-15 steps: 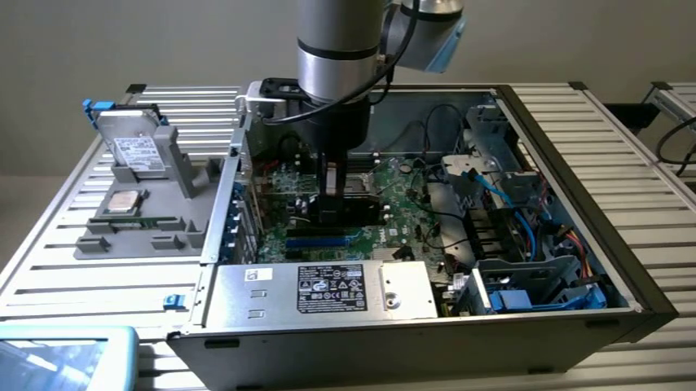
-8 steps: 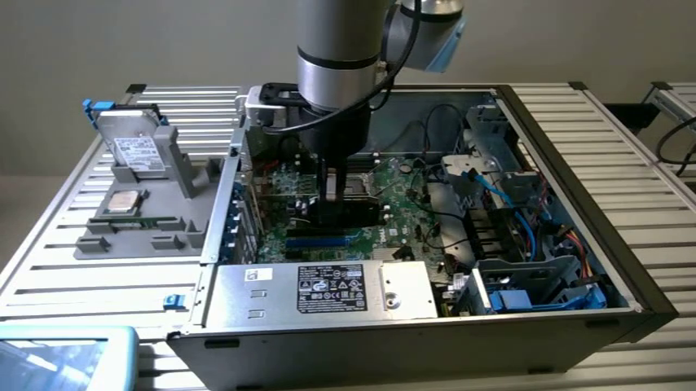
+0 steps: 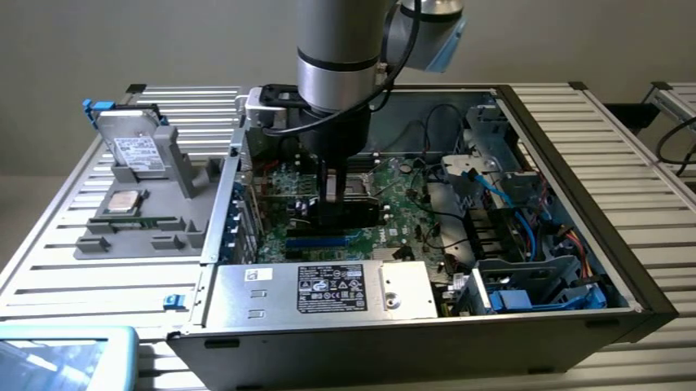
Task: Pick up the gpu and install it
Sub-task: 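Insert the gpu into the slot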
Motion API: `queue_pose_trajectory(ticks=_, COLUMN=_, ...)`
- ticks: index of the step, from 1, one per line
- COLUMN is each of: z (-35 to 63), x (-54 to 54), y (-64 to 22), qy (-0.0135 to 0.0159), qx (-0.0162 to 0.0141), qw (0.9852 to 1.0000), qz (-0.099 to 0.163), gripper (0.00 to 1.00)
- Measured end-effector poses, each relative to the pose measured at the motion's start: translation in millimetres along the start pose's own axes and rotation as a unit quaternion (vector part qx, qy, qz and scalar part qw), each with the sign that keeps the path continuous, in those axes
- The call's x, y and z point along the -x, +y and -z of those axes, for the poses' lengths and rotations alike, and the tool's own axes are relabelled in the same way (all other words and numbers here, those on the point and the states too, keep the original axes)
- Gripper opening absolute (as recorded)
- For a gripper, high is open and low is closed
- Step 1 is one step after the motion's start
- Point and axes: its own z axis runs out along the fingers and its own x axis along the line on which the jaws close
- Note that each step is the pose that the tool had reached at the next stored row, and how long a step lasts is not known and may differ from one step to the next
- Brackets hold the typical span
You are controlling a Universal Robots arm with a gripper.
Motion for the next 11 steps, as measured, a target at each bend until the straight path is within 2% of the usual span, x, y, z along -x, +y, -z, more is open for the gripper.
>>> queue_pose_trajectory(ticks=11, z=-3.4, x=-2.1, y=0.3, qy=-0.0006, qx=0.0001, qw=1.0, qz=0.0, gripper=0.29)
